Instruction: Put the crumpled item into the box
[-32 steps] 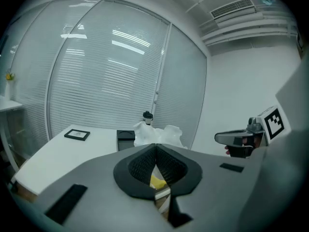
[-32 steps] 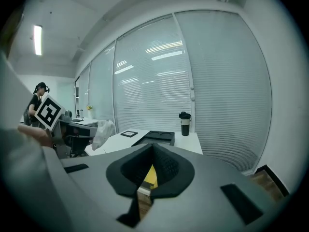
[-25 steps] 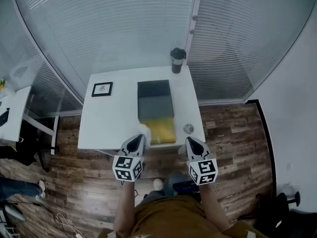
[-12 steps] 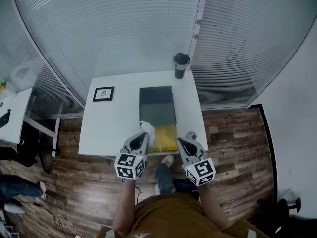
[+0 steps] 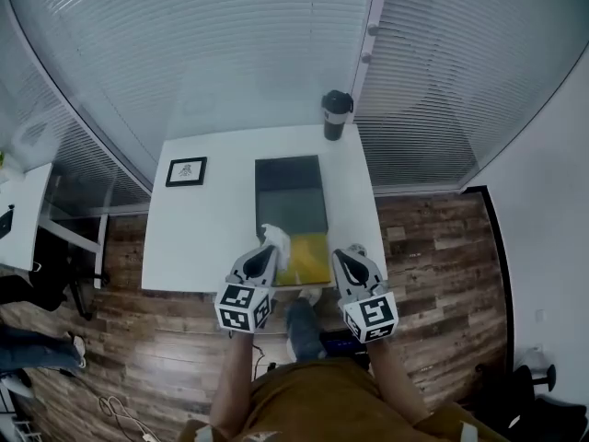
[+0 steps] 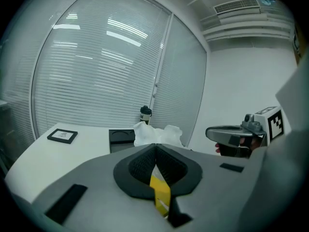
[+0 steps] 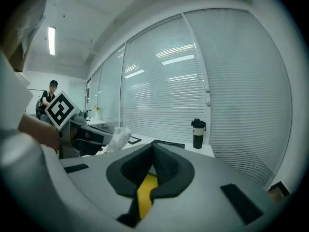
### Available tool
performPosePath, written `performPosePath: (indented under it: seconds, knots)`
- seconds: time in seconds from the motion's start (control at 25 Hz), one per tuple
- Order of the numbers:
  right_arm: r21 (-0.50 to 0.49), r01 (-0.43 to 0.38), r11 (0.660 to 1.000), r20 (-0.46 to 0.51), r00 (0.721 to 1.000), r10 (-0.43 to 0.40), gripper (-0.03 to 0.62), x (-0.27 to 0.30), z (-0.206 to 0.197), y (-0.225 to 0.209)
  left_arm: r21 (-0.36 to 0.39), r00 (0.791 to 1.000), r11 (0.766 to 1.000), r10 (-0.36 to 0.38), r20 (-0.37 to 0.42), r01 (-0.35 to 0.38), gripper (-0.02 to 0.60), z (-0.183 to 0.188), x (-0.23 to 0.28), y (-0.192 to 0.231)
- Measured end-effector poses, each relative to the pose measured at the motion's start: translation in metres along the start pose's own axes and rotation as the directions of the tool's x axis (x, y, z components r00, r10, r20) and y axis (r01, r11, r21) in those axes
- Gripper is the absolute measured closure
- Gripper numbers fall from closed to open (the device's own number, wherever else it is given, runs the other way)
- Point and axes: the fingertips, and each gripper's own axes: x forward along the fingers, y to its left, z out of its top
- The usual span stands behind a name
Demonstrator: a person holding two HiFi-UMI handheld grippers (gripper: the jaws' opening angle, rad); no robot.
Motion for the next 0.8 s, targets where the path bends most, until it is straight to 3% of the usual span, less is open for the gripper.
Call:
performPosePath:
  seconds: [0.24, 0.4, 0.8]
  knots:
    - [0.002, 0.015, 1.000, -0.029, 0.999, -0.015, 0.582, 0.003, -0.012, -0.006, -0.012, 1.000, 1.000, -0.010, -0.020, 0.010, 0.555, -0.007, 0.009, 0.000]
    - [0.005, 0.020, 1.000, -0.102, 0.995, -0.020, 0.582, 0.007, -0.028, -0.009, -0.013, 0.999, 1.000, -0.025, -0.043, 0.025, 0.555, -0.015, 0.014, -0.002]
    - [0.048, 0.054, 0.997, -0.192, 0.980, -0.044, 0.582, 0.012, -0.061, -0.024, -0.016, 0.988, 0.999, -0.038, -0.149, 0.036, 0.555, -0.050, 0.030, -0.001]
